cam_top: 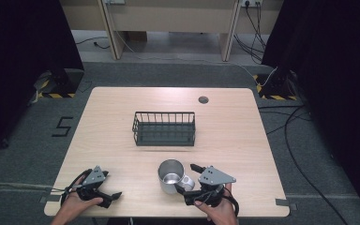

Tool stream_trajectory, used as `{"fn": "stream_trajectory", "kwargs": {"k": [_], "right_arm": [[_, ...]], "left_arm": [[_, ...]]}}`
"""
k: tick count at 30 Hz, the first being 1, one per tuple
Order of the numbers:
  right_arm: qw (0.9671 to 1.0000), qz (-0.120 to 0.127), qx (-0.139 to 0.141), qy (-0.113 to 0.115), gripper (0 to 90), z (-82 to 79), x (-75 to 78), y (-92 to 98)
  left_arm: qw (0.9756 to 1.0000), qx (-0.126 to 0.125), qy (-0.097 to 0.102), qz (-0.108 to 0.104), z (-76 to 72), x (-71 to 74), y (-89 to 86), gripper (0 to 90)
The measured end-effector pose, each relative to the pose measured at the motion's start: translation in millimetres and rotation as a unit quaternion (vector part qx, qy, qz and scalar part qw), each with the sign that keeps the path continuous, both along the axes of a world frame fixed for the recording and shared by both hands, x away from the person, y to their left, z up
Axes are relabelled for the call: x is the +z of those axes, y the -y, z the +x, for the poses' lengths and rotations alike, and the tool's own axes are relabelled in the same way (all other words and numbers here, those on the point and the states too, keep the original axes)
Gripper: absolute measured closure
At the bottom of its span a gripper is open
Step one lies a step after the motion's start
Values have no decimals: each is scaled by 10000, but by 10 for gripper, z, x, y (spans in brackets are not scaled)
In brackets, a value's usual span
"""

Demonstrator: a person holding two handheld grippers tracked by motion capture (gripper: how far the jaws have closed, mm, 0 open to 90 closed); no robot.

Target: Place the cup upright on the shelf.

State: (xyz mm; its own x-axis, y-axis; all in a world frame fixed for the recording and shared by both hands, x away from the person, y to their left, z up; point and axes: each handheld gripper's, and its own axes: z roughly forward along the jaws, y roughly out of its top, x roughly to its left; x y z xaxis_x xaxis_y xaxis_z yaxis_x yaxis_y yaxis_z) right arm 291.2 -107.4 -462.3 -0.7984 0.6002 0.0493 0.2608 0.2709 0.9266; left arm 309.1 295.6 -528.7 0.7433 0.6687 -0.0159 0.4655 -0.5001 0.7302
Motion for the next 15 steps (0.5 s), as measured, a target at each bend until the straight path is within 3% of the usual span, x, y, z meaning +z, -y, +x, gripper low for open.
{"fn": "stream_trajectory", "kwargs": {"k": [15], "right_arm": [[9999, -88, 101, -78, 132, 112, -38, -224]], "left_arm": [[10000, 0, -2, -2, 0, 0, -1, 0]]}}
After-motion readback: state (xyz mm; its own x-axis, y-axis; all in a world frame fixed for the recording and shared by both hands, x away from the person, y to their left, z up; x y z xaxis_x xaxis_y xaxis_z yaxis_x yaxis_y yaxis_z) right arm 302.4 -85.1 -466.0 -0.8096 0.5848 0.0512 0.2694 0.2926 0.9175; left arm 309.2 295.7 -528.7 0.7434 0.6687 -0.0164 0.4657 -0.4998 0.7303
